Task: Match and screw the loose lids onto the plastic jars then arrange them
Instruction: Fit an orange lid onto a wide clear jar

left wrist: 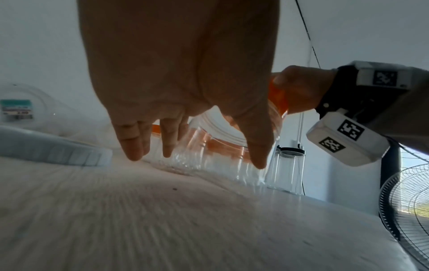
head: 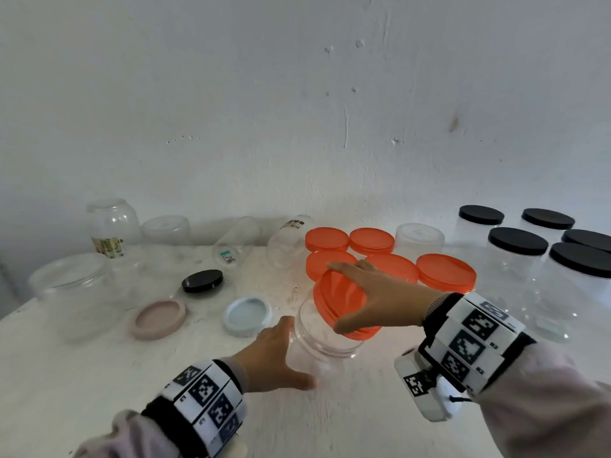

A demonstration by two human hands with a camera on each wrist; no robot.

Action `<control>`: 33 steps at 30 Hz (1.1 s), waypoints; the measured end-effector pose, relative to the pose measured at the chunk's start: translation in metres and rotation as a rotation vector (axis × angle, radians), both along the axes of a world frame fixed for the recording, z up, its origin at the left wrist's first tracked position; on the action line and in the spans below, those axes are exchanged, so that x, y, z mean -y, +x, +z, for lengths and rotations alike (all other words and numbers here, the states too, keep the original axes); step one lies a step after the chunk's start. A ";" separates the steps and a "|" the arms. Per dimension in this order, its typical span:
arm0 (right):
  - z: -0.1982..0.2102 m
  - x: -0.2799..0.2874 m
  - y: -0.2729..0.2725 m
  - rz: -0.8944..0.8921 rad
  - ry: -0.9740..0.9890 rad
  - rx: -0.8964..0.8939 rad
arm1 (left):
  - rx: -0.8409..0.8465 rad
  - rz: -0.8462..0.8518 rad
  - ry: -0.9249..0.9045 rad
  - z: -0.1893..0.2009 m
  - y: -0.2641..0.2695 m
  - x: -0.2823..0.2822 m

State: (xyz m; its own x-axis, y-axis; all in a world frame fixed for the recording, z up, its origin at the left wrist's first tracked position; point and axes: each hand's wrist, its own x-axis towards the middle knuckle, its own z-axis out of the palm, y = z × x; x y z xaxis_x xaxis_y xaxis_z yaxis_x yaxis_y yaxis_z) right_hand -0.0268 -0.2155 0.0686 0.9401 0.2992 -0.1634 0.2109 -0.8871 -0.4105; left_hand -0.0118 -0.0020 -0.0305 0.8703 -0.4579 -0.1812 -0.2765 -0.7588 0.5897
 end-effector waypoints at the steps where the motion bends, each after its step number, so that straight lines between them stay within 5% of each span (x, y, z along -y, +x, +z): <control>1: 0.001 -0.003 0.001 0.019 -0.023 -0.007 | 0.006 0.002 0.016 0.000 -0.001 0.000; 12: 0.008 -0.034 0.017 0.124 -0.289 -0.132 | -0.055 -0.095 -0.290 0.011 0.004 0.008; 33: -0.002 -0.047 0.026 0.092 -0.453 -0.173 | -0.149 0.044 -0.315 -0.001 0.010 0.003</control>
State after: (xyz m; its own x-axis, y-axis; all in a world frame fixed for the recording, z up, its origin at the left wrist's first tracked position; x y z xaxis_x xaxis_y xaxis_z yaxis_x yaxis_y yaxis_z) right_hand -0.0011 -0.1685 0.0662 0.8607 0.2426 -0.4476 0.2597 -0.9654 -0.0240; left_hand -0.0019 -0.0053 -0.0312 0.8651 -0.4741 -0.1637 -0.1405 -0.5424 0.8283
